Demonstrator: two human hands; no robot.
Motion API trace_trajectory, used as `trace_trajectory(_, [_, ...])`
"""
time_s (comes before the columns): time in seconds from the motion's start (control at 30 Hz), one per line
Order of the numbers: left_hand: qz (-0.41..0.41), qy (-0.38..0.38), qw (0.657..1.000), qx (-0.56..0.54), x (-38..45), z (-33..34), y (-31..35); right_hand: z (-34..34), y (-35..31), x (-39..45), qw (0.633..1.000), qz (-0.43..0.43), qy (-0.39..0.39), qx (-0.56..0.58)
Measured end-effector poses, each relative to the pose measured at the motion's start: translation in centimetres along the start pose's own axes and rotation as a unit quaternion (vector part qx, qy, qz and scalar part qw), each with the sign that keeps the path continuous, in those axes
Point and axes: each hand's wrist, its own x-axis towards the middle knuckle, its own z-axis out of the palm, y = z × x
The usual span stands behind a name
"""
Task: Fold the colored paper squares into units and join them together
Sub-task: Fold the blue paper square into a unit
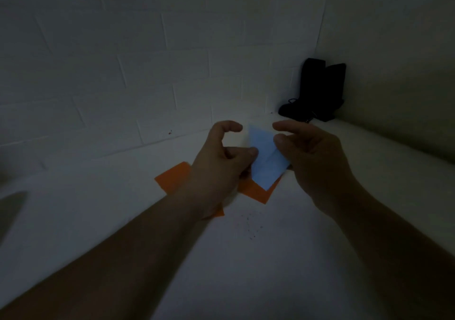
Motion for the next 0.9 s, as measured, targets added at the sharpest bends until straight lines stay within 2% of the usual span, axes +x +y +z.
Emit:
trace_trajectory(0.1, [0.031, 0.021, 0.999, -0.015, -0.09, -0.13, 0.35, 0.06, 0.19, 0.06, 1.0, 0.002, -0.007, -0.008])
trace_trajectory(0.17, [0.028, 0.001, 0.999, -0.021, -0.26, -0.15, 0.75, -0.01, 0.19, 0.03, 1.0, 0.001, -0.007, -0.017])
trace_trajectory(0.3, [0.036, -0.04, 0.997, 0.054, -0.49, -0.22, 0.8, -0.3, 0.08, 0.15, 1.0, -0.008, 0.016, -0.014])
trace_trajectory(0.57, [0.1, 0.017, 0.992, 0.069, 0.18, -0.57, 0.03, -0.34, -0.3, -0.01, 0.997, -0.054, 0.057, 0.002])
trace_trajectory(0.63, [0.096, 0.029, 0.994, 0.039, 0.24, -0.43, 0.12, -0.35, -0.2, 0.04, 0.997, -0.052, 0.056, 0.009])
trace_trajectory(0.73, [0.062, 0.032, 0.998, -0.01, 0.2, -0.52, 0.54, -0.36, -0.28, 0.03, 0.998, -0.051, 0.034, 0.001])
trace_trajectory(0.9, [0.022, 0.033, 0.999, -0.015, 0.18, -0.78, 0.89, -0.7, -0.12, -0.18, 0.996, -0.059, -0.055, -0.038])
